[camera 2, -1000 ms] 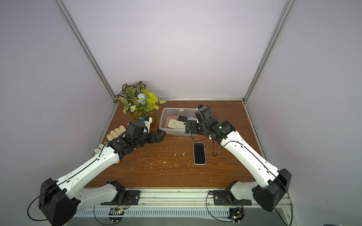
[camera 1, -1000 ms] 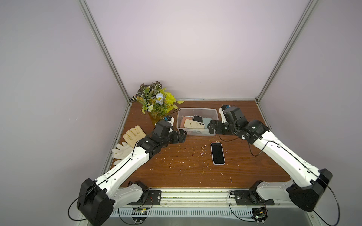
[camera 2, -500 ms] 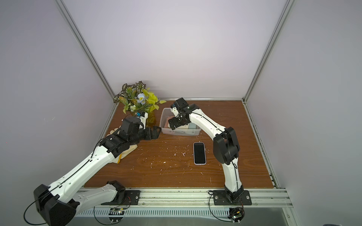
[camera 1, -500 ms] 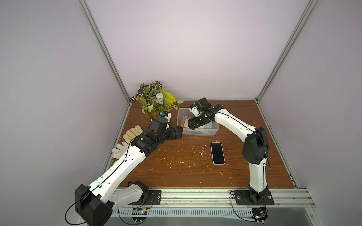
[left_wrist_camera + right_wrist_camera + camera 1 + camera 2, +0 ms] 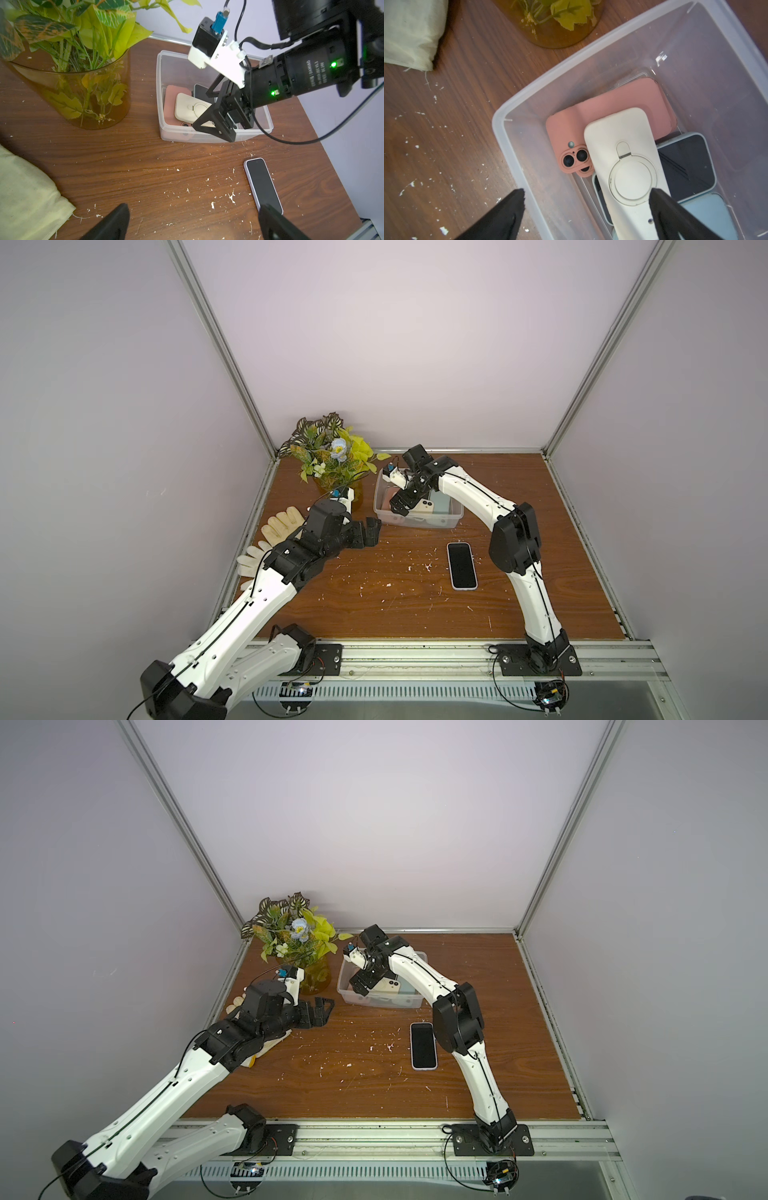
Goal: Take the phone out of the storage box
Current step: Adjust the storage box at the center of the board.
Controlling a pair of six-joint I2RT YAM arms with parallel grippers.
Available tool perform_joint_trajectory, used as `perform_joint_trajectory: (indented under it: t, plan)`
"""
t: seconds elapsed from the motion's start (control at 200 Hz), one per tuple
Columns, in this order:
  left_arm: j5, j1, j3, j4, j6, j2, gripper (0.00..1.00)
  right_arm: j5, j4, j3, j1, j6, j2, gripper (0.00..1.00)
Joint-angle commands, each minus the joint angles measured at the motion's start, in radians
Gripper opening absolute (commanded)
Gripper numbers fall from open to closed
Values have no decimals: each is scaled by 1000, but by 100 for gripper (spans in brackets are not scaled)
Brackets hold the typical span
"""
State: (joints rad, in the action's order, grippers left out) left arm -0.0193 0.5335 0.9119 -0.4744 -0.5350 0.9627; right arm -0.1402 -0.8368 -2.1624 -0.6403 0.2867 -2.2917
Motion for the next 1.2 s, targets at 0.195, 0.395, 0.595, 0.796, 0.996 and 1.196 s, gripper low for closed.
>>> perform_joint_trajectory:
  t: [0.195,0.395,0.595,0.796,0.996,1.196]
  plan:
    - [-25,-13,5,-4,-6,60,100,-46,-1,-82,122,-77,-97,99]
    - [-50,-12,6,30,-13,108,100,-294,-47,-241,180,-169,-171,99]
    - [-64,-12,-12,65,-20,124,100,-365,43,-162,224,-254,-116,99]
    - [-68,-13,-29,84,-25,127,100,-404,236,71,263,-330,-2,99]
    - [-85,-14,-49,85,-33,119,100,-88,89,33,202,-99,-55,99]
    - [-100,-13,-54,67,-32,119,100,-62,30,-52,163,-11,-142,99]
